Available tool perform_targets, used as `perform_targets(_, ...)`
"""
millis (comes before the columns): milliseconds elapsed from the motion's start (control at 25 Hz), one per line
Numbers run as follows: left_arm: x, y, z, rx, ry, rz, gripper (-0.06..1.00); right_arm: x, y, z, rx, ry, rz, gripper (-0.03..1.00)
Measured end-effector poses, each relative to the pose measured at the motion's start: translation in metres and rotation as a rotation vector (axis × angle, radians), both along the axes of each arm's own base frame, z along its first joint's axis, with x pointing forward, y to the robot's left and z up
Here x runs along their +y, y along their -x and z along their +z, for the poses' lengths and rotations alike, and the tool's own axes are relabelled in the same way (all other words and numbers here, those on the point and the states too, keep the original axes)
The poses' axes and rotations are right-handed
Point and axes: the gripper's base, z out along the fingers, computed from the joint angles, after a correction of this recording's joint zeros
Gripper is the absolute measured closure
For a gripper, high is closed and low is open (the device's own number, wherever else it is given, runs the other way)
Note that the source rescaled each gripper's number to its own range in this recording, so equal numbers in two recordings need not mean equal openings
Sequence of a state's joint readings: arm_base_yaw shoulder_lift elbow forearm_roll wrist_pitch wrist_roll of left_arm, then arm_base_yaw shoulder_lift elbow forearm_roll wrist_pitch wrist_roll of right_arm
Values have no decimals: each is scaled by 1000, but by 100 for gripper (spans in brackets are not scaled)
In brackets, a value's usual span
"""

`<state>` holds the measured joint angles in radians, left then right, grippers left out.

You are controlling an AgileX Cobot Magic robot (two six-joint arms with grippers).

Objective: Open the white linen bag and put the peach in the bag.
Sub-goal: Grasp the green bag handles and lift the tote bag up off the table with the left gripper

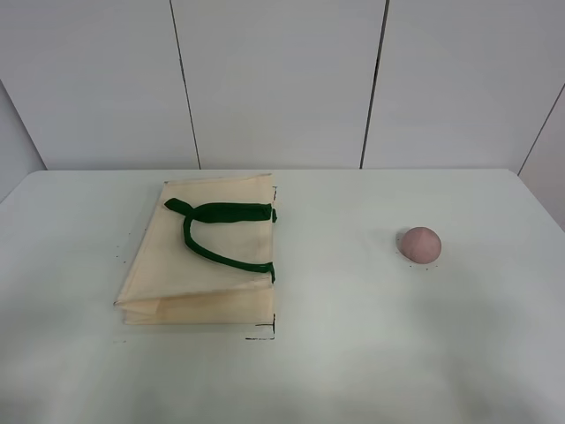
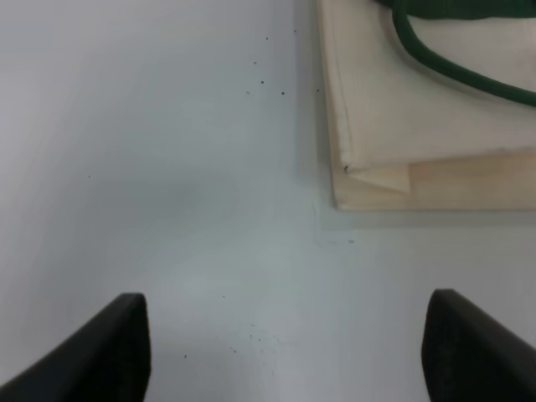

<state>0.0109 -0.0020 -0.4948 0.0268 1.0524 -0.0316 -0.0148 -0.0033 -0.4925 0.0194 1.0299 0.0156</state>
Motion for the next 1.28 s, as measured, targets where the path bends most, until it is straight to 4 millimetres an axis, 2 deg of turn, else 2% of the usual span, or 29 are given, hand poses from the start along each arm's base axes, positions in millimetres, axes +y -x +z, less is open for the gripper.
perform_targets(400,0,0,5,-1,-1,1,-5,0,0,0,0,0,0,-3)
perform_targets(480,0,-7,15,35,0,0,-5,0,0,0,0,0,0,-3)
perform_targets(600,-1,-33,34,150,15,-7,-5,0,0,0,0,0,0,-3)
perform_targets(720,-1,-72,48,296,28,-11,-5,0,0,0,0,0,0,-3)
perform_targets(880,-1,-140,59,460,31,-9,-5,0,0,0,0,0,0,-3)
perform_targets(1080,0,-230,50,595,33,-7,-5,0,0,0,0,0,0,-3)
perform_targets(1280,1,-316,30,669,34,-6,-5,0,0,0,0,0,0,-3)
